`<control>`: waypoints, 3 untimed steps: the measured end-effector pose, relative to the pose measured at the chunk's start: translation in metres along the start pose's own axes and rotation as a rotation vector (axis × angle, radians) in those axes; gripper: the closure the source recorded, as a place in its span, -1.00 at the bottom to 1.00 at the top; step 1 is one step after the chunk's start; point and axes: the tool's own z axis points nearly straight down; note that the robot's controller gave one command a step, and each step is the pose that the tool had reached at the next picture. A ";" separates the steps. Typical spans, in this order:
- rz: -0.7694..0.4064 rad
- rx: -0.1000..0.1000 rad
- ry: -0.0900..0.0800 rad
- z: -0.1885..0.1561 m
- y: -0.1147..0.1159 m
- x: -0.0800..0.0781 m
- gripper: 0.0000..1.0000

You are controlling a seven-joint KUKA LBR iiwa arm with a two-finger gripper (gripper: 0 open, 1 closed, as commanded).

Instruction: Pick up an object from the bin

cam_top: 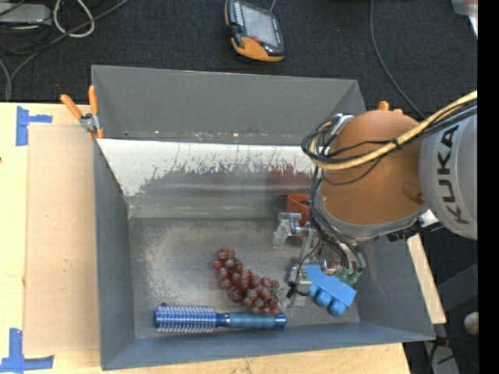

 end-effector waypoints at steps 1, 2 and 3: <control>0.037 -0.002 -0.004 0.102 0.004 -0.033 -1.00; 0.237 -0.007 -0.008 0.021 0.010 -0.005 -1.00; 0.071 0.001 0.011 0.163 -0.031 -0.007 1.00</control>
Offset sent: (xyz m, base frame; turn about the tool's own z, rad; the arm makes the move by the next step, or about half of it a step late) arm 0.0019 0.0114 -0.0075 0.2475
